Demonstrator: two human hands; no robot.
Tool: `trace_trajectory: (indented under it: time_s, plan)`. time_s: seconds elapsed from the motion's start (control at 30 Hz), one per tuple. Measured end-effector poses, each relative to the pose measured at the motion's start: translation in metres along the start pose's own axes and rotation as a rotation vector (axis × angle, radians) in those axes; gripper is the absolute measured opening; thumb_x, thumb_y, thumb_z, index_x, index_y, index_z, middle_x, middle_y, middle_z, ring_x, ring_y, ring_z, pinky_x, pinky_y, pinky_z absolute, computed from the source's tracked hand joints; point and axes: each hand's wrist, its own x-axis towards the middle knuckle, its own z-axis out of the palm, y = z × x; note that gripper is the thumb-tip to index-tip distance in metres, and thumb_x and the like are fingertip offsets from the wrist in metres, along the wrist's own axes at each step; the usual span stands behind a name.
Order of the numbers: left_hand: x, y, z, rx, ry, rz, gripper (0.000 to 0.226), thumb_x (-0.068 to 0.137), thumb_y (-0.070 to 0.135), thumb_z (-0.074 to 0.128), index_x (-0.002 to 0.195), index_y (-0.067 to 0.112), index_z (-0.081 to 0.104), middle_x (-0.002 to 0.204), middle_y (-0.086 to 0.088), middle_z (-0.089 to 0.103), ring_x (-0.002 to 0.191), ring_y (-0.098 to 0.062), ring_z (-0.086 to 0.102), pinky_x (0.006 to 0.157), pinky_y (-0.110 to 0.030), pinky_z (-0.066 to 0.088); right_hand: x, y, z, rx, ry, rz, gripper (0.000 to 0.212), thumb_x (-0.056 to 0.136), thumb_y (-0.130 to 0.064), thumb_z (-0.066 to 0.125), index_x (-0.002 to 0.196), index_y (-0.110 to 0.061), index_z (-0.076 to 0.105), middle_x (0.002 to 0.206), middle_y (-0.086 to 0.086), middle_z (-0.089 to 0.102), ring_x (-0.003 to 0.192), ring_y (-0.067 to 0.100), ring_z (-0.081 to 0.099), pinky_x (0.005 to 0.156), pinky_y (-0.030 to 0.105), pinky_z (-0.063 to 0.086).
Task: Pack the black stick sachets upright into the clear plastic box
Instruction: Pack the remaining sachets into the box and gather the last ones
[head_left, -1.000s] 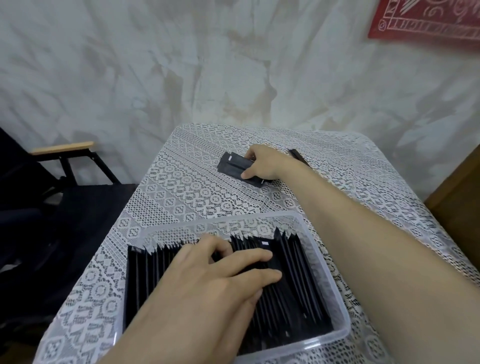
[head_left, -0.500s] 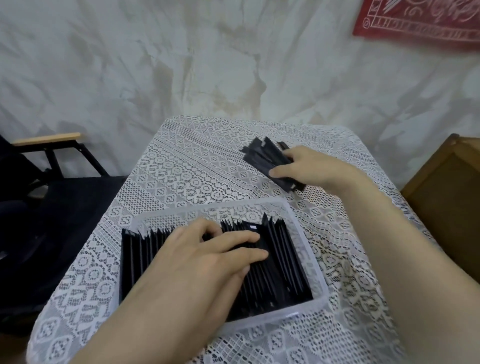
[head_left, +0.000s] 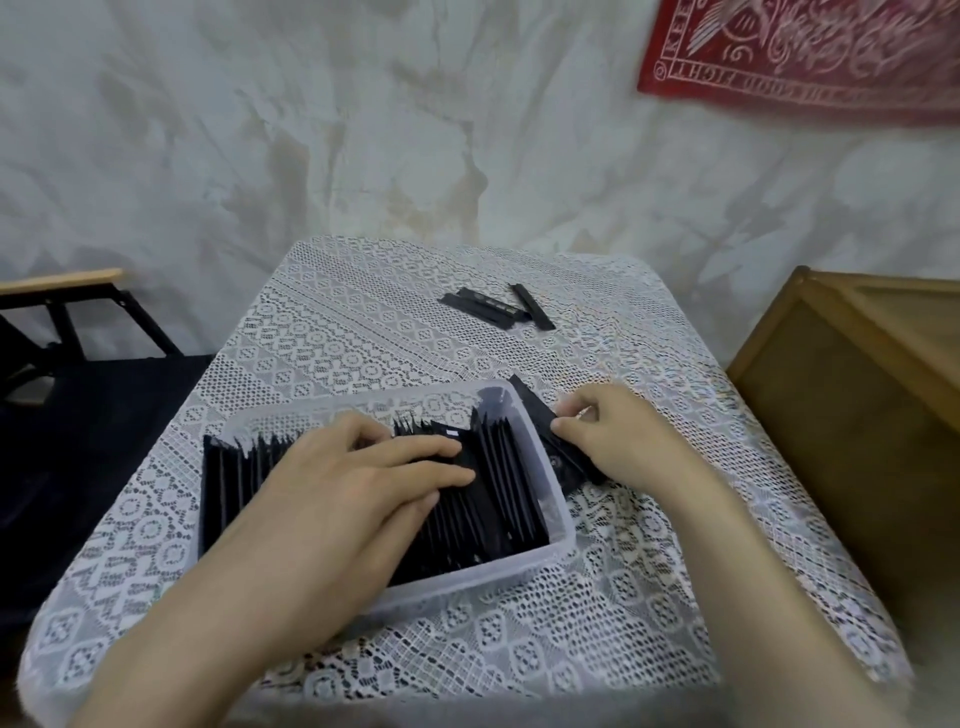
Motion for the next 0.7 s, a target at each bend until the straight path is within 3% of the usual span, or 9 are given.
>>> trace_trajectory:
  time_s: [0.23,0.43,0.57,0.7]
  plan:
    - [0.0,0.0,0.0,-0.029,0.007,-0.01,0.043,0.096,0.057,0.027,0.127,0.059,0.057,0.134,0.051,0.04,0.109,0.003,0.039,0.089,-0.023,0.036,0.0,-0.008,0.003,-0.006,-0.044,-0.03,0.021,0.094,-0.043,0.067,0.101,-0.023,0.066,0.084,-0.005,0.066,0.082,0.018,0.066,0.085,0.039,0.055]
    - [0.0,0.0,-0.001,-0.035,-0.005,-0.008,0.044,0.095,0.059,0.026,0.126,0.06,0.058,0.135,0.052,0.038,0.113,0.004,0.039,0.089,-0.022,0.036,0.0,-0.009,0.009,-0.015,-0.082,-0.049,0.027,0.087,-0.047,0.075,0.09,-0.021,0.066,0.074,-0.005,0.065,0.069,0.016,0.06,0.065,0.033,0.046]
    - [0.001,0.0,-0.001,-0.035,-0.01,-0.007,0.044,0.095,0.059,0.025,0.126,0.061,0.057,0.136,0.052,0.037,0.115,0.004,0.038,0.089,-0.027,0.037,-0.004,-0.012,0.009,-0.092,-0.064,-0.086,0.024,0.09,-0.044,0.071,0.092,-0.02,0.068,0.083,0.002,0.07,0.08,0.024,0.066,0.07,0.035,0.049]
    - [0.0,0.0,0.0,-0.032,-0.011,-0.004,0.045,0.094,0.06,0.023,0.126,0.062,0.056,0.136,0.053,0.035,0.115,0.005,0.037,0.089,-0.024,0.036,-0.004,-0.009,0.004,-0.015,0.009,-0.08,0.02,0.094,-0.035,0.065,0.09,-0.016,0.069,0.079,0.006,0.073,0.078,0.031,0.069,0.076,0.041,0.058]
